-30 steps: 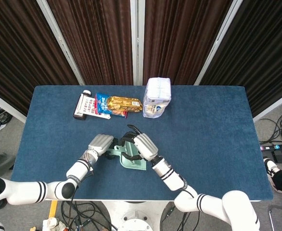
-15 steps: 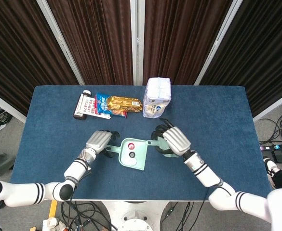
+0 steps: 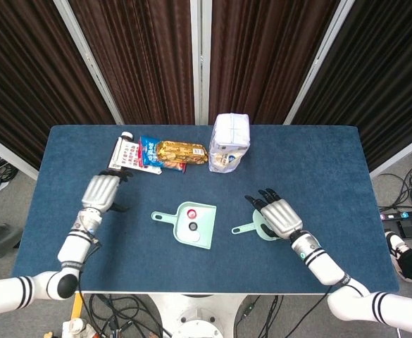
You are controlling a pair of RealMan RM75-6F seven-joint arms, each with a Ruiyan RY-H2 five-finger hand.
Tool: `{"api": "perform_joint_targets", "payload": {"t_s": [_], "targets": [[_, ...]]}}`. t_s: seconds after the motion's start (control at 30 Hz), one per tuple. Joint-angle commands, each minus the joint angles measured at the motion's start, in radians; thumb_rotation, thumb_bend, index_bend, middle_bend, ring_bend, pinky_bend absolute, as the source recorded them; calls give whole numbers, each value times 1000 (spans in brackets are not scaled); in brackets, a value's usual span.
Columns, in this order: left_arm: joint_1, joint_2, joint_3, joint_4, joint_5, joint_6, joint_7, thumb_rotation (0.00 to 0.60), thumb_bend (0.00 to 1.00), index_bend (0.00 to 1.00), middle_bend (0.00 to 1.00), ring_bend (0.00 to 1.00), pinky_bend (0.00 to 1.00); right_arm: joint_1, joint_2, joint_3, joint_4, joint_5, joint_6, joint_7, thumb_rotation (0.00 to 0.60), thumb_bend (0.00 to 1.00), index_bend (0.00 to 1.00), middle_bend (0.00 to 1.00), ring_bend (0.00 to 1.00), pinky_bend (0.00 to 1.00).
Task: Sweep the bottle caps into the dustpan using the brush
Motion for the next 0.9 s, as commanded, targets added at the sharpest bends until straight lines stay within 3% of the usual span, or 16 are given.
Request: {"api": "perform_joint_targets", "payload": {"t_s": [0.03, 0.13, 0.27, 0.5, 0.77, 0.9], "targets": [[75, 53, 29, 16, 40, 60, -34, 600, 105, 251, 313, 235, 232, -44, 37, 6, -18, -7, 72, 24, 600, 286, 0, 202, 0, 0], [135, 88, 54, 38, 74, 104, -69, 600, 105, 268, 313, 235, 229, -96, 79, 10, -31, -19, 154, 65, 600, 282, 0, 201, 0, 0], [229, 137, 98, 68, 118, 152, -124, 600, 105, 286, 313, 235, 219, -191, 142, 5, -35, -55, 284, 215, 600, 281, 0, 158, 0, 0], [381, 148, 118, 103, 188, 303, -210, 600, 105, 287, 313, 235, 206, -315, 233, -25, -30, -131, 444, 387, 600, 286, 0, 139, 0, 0], [513, 134, 163, 66, 351, 482, -222, 600, 105, 287, 314, 235, 194, -459, 285, -79, -117, -168, 583, 368, 600, 305, 0, 152, 0, 0], [555, 137, 183, 16, 399, 516, -185, 600, 105, 287, 313, 235, 192, -512, 282, -91, -157, -181, 631, 361, 600, 311, 0, 156, 0, 0]]}}
